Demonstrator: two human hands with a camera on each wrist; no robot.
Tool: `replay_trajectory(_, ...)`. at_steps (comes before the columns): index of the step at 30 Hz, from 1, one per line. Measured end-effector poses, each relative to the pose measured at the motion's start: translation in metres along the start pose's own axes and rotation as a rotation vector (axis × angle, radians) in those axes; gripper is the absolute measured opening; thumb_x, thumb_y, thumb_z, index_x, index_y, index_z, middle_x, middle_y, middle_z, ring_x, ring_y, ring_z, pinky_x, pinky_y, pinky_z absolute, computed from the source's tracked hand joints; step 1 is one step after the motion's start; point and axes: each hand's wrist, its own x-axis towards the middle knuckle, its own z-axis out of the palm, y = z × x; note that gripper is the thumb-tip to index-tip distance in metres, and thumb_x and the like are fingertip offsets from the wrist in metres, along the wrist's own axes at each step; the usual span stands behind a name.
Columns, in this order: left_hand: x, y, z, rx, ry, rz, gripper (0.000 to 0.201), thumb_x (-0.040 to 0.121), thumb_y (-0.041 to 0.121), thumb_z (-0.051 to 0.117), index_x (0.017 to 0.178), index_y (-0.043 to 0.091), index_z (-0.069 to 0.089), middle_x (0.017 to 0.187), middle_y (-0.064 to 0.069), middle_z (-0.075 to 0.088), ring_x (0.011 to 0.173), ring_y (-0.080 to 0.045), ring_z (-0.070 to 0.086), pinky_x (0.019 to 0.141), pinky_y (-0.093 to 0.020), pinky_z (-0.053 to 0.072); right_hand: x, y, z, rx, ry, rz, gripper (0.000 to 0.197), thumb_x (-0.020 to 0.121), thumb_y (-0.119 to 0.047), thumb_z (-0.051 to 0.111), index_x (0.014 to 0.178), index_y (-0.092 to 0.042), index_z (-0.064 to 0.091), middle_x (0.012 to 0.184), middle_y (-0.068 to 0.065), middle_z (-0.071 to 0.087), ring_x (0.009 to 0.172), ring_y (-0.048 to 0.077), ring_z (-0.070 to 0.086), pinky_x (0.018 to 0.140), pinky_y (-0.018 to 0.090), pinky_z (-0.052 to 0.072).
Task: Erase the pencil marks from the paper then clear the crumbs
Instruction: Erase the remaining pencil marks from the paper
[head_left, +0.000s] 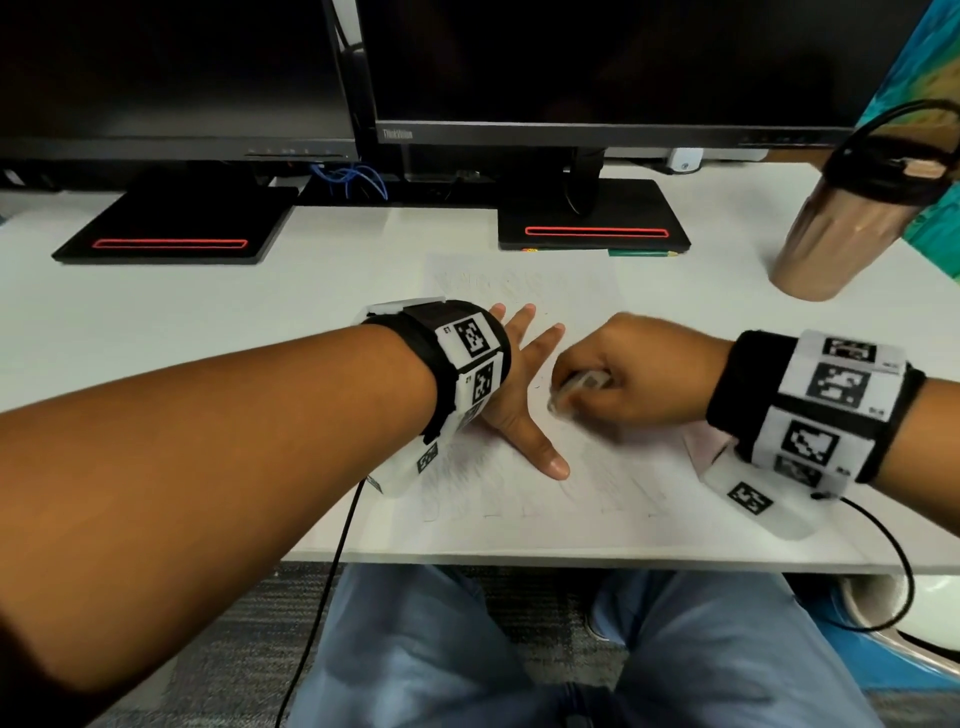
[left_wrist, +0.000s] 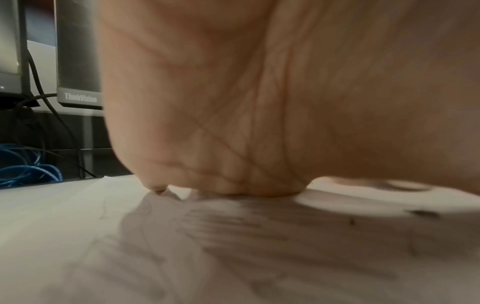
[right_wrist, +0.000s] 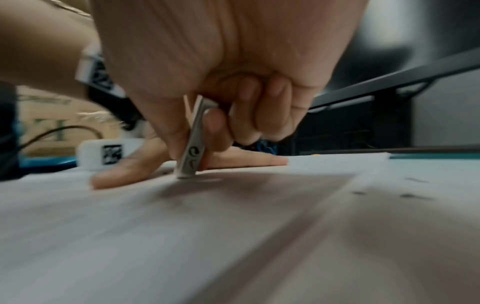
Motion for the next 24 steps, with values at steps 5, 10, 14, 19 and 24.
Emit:
replay_trajectory(5, 0.0, 0.0, 0.0, 0.002, 0.003, -0.001, 0.148, 0.049, 0.095, 0.058, 0.148, 0.034, -0.034, 0.158, -0.003, -0.037, 0.148, -0.035, -0.024, 0.117, -0.063, 0.001, -0.002, -0.003, 0.008, -0.03, -0.009, -0.061, 0.021, 0.087, -0.043, 0.056, 0.093, -0.029, 0.07, 0.081, -0.011, 0.07, 0.07, 0.009, 0.062, 0.067, 0.033, 0.053)
replay_trajectory(10, -0.001, 0.0, 0.0, 0.001, 0.004, -0.008, 0.148, 0.05, 0.095, 0.057, 0.147, 0.034, -0.034, 0.158, -0.004, -0.036, 0.149, -0.035, -0.023, 0.117, -0.063, 0.001, -0.001, 0.003, 0.003, -0.103, 0.045, 0.007, 0.021, 0.088, -0.046, 0.056, 0.097, -0.032, 0.068, 0.082, -0.01, 0.07, 0.072, 0.013, 0.062, 0.07, 0.035, 0.054)
replay_trajectory(14, -0.002, 0.001, -0.001, 0.001, 0.008, -0.003, 0.147, 0.05, 0.094, 0.059, 0.148, 0.033, -0.033, 0.159, -0.005, -0.035, 0.149, -0.035, -0.023, 0.117, -0.063, 0.0, -0.004, -0.003, 0.008, -0.04, 0.008, -0.06, 0.019, 0.087, -0.044, 0.058, 0.093, -0.031, 0.07, 0.077, -0.011, 0.069, 0.067, 0.008, 0.06, 0.065, 0.03, 0.051)
replay_trajectory(19, -0.001, 0.001, 0.0, -0.002, 0.012, -0.006, 0.148, 0.05, 0.095, 0.058, 0.148, 0.033, -0.033, 0.159, -0.005, -0.035, 0.149, -0.035, -0.023, 0.117, -0.062, 0.0, -0.003, 0.003, 0.008, -0.105, 0.057, -0.045, 0.02, 0.088, -0.047, 0.057, 0.094, -0.031, 0.069, 0.08, -0.011, 0.069, 0.07, 0.012, 0.062, 0.067, 0.033, 0.053)
replay_trajectory(24, -0.001, 0.0, 0.0, -0.003, 0.015, -0.002, 0.148, 0.049, 0.095, 0.058, 0.148, 0.033, -0.033, 0.159, -0.004, -0.035, 0.149, -0.034, -0.023, 0.117, -0.062, 0.0, -0.003, 0.008, 0.001, -0.045, 0.041, 0.017, 0.019, 0.087, -0.045, 0.06, 0.093, -0.032, 0.071, 0.078, -0.013, 0.069, 0.068, 0.008, 0.06, 0.07, 0.034, 0.054)
